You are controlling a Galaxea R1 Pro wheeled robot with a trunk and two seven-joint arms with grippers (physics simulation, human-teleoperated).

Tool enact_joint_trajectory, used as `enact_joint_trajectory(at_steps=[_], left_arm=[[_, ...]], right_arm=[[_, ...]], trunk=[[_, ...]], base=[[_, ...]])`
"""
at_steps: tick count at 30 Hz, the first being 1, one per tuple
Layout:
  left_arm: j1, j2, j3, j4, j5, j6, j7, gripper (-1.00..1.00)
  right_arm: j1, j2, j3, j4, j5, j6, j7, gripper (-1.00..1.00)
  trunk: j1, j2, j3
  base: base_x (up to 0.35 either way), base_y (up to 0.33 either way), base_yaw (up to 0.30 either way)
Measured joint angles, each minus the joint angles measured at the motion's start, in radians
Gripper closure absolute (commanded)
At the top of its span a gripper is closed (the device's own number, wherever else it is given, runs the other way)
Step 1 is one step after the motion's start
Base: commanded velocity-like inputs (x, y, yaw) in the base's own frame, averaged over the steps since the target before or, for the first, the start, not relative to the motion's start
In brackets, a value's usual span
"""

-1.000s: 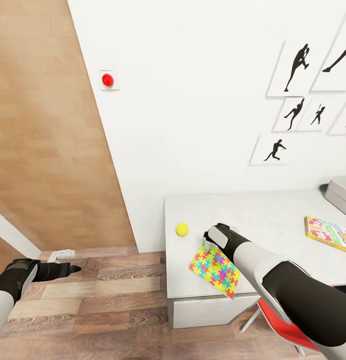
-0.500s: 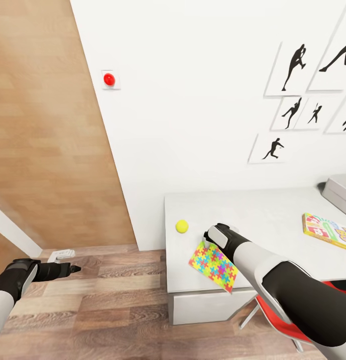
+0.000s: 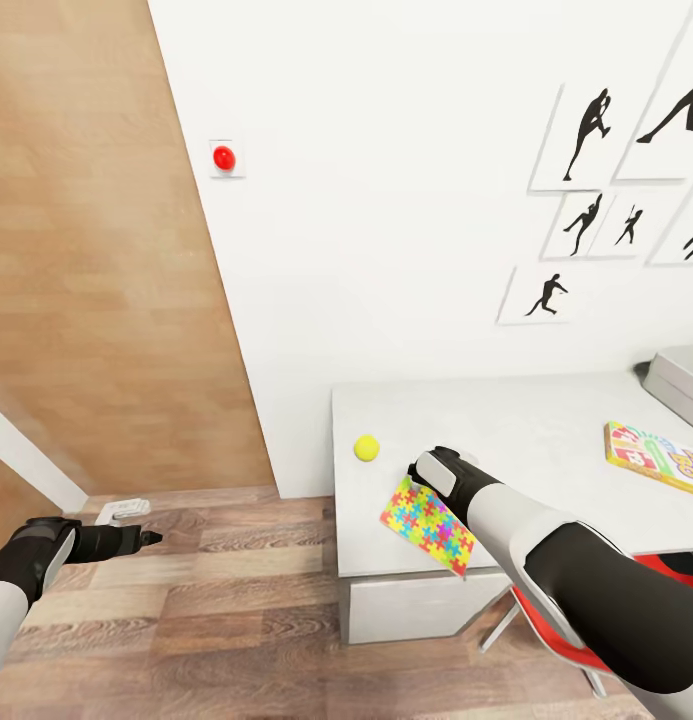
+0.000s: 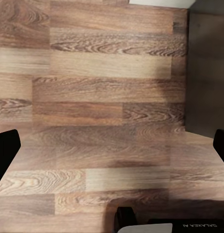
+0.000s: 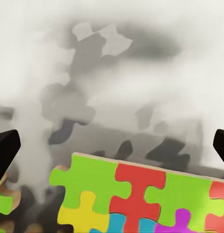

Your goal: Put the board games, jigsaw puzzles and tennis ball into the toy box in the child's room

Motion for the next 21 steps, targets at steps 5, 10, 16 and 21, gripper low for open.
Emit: enact_joint_trajectory(at_steps=[5,10,16,21], left_arm=[[0.0,0.0,0.0,0.0,0.0,0.0,0.0,-1.0],[0.0,0.0,0.0,0.0,0.0,0.0,0.001,-1.0],[0.0,0.0,0.0,0.0,0.0,0.0,0.001,-1.0],[0.0,0.0,0.0,0.0,0.0,0.0,0.0,-1.0]], right_arm=[[0.0,0.0,0.0,0.0,0.0,0.006,0.0,-1.0],[0.0,0.0,0.0,0.0,0.0,0.01,0.0,-1.0],[0.0,0.0,0.0,0.0,0.0,0.013,0.0,-1.0],[0.0,0.0,0.0,0.0,0.0,0.015,0.0,-1.0]], trunk=[[0.0,0.0,0.0],[0.0,0.0,0.0],[0.0,0.0,0.0],[0.0,0.0,0.0]], base=[[-0.005,0.03,0.0],[-0.001,0.058,0.0],[-0.015,0.014,0.0],[-0.044,0.019,0.0]])
